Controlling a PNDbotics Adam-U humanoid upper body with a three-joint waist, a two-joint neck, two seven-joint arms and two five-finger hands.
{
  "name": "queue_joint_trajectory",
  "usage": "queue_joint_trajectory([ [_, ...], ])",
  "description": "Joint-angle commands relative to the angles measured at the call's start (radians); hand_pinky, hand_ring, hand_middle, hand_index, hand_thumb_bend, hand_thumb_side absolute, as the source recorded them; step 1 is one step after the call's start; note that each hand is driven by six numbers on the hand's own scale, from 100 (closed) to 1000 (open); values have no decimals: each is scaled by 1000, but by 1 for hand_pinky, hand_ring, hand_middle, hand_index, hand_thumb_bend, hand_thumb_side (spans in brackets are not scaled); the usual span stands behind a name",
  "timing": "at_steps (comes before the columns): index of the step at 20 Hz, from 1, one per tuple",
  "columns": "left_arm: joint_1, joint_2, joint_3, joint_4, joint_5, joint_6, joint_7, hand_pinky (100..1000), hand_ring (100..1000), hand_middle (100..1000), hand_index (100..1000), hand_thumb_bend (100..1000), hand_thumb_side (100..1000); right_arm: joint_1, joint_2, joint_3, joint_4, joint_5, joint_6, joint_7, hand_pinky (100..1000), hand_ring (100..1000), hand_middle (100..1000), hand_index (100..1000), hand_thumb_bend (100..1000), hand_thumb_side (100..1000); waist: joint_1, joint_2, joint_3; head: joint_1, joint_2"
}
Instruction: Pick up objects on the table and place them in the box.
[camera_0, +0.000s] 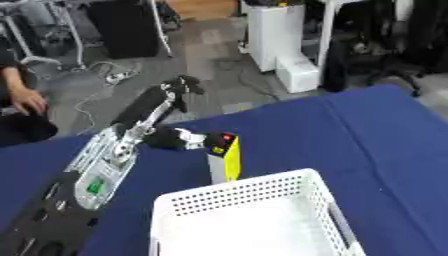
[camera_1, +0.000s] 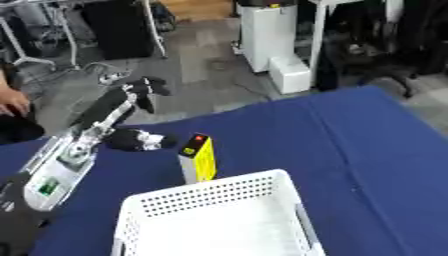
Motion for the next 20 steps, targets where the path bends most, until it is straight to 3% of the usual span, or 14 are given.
queue_joint_trajectory([
  [1,-42,19,0,41,-30,9,-53,501,544,855,820,873,936,-8,-25,-1,-13,5,0,3,147,251,277,403,100,1000,-6,-10,-2,-9,6],
  [3,-60,16,-1,76,-49,18,-106,479,565,848,823,874,952,-7,-24,1,-13,9,0,2,147,251,277,402,100,1000,-6,-11,-3,-8,7],
  [10,-128,14,10,183,-139,72,-303,557,699,834,826,894,1000,-2,-24,11,-13,29,0,-5,148,248,272,401,100,1000,-5,-13,-3,-9,13],
  [13,-159,0,19,228,-168,101,-374,572,716,811,847,899,1000,0,-24,16,-13,40,0,-9,149,247,272,402,100,1000,-5,-15,-4,-9,-1],
  [20,-210,-33,46,313,-203,139,-444,526,768,825,855,916,1000,-4,-21,27,-13,63,0,-24,150,246,271,403,100,1000,-4,-15,-11,-11,-19],
])
